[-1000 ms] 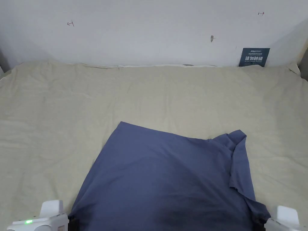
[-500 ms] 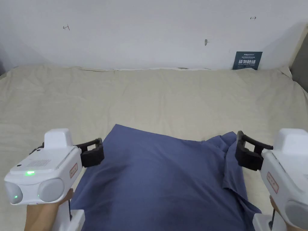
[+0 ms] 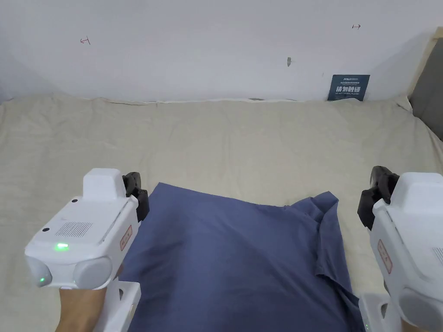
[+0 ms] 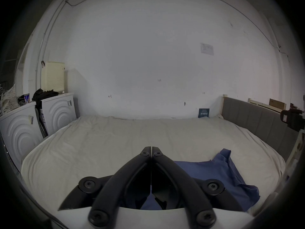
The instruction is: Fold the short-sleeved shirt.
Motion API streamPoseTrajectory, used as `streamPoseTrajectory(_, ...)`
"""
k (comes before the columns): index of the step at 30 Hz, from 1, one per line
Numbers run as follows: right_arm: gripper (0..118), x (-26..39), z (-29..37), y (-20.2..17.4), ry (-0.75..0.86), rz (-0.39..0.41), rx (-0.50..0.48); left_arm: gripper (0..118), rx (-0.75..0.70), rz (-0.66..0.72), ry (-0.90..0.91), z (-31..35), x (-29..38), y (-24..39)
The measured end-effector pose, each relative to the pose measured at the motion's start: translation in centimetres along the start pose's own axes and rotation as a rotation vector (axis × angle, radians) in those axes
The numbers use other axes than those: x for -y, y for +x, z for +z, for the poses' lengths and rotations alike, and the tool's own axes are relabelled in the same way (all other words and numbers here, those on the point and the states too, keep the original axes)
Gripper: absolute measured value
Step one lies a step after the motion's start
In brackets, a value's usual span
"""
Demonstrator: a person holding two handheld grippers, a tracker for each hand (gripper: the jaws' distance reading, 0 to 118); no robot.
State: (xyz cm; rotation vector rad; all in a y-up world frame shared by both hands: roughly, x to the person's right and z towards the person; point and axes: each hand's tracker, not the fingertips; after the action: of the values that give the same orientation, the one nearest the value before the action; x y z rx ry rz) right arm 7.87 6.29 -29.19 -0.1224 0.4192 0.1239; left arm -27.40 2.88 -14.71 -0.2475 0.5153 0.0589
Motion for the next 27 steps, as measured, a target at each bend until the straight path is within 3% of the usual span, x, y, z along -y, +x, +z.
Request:
streamPoseTrajectory(7, 1, 0.5, -3.1, 0.4, -0.041, -0.009, 0.008, 0, 0.094, -0.041, -0.203, -8.8, -0.5, -0.5)
streamPoseTrajectory(14, 1, 1.9, -8.1, 0.0, -0.106, 0.008, 0.025, 2, 0.091, 0.007, -0.463, -21.6, 0.6, -2.3)
streamPoseTrajectory(15, 1, 2.2, -8.8, 0.0, -0.115, 0.009, 0.027, 15, 0.095, 0.005, -0.504, -23.0, 0.8, -2.5)
streamPoseTrajectory(16, 1, 2.5, -9.5, 0.0, -0.124, 0.012, 0.034, 36, 0.082, 0.011, -0.532, -25.2, 1.3, -2.9)
streamPoseTrajectory(18, 1, 3.1, -11.1, 0.0, -0.146, 0.018, 0.042, 98, 0.070, 0.049, -0.580, -28.3, 1.8, -3.6)
streamPoseTrajectory(19, 1, 3.5, -11.9, 0.1, -0.156, 0.016, 0.048, 115, 0.056, 0.071, -0.589, -29.8, 2.3, -3.8)
streamPoseTrajectory(23, 1, 5.1, -14.8, 0.5, -0.208, 0.014, 0.070, 116, 0.033, 0.072, -0.667, -34.4, 4.4, -4.2)
streamPoseTrajectory(27, 1, 6.7, -17.1, 1.0, -0.257, 0.018, 0.083, 87, 0.008, 0.042, -0.724, -36.7, 6.8, -4.1)
